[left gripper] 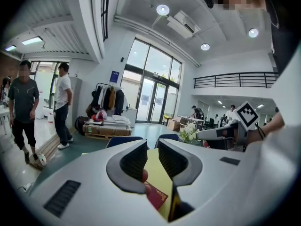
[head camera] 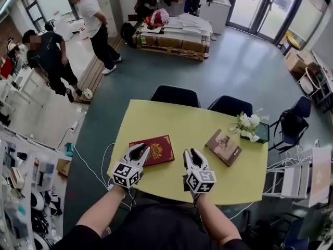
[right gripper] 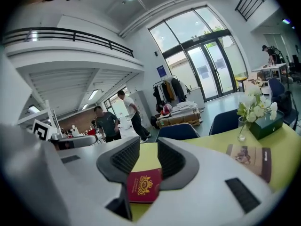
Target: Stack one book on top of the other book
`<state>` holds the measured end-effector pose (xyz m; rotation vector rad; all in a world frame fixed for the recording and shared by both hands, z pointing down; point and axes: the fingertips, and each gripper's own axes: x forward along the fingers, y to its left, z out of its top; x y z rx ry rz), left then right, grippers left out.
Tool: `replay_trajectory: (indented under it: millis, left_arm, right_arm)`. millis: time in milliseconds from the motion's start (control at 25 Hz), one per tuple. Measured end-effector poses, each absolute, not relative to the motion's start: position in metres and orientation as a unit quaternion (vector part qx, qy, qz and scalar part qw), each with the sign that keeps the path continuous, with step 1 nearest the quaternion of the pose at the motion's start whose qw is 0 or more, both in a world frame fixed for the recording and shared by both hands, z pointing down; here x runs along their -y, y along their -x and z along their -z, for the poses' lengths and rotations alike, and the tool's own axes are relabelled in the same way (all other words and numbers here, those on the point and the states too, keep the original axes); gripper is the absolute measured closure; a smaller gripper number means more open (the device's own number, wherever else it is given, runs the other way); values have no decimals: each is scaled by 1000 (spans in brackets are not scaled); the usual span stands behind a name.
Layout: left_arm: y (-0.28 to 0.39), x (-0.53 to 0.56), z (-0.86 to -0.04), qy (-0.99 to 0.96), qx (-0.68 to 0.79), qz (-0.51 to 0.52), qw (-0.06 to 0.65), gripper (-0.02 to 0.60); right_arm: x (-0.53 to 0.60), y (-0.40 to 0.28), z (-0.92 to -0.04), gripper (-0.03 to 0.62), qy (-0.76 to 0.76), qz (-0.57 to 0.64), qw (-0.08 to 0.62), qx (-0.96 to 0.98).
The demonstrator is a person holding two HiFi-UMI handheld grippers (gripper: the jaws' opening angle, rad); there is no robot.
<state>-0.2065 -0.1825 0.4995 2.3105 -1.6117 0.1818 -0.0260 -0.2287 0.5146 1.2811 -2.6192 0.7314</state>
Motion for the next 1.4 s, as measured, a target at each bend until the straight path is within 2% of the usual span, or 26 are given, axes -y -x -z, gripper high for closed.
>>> replay_trajectory:
  millis: [240,480,1120,1400]
  left_arm:
    - [233,196,-544,-824,527,-100,183,435]
    - [253,207,-603,-833,489,-146,211,397]
    - [277,247,-757,-836,356,-298,292,383]
    - [279,245,-800,-824,280,-370,325,377]
  right_arm:
    - [226,61,-553,443,-421,-286,82,857]
    - [213,88,-617,410,-422,-345,110,831]
    - [158,122,-761,391,-424,-465,190,754]
    - [131,154,-797,388,-394,-532,184,726]
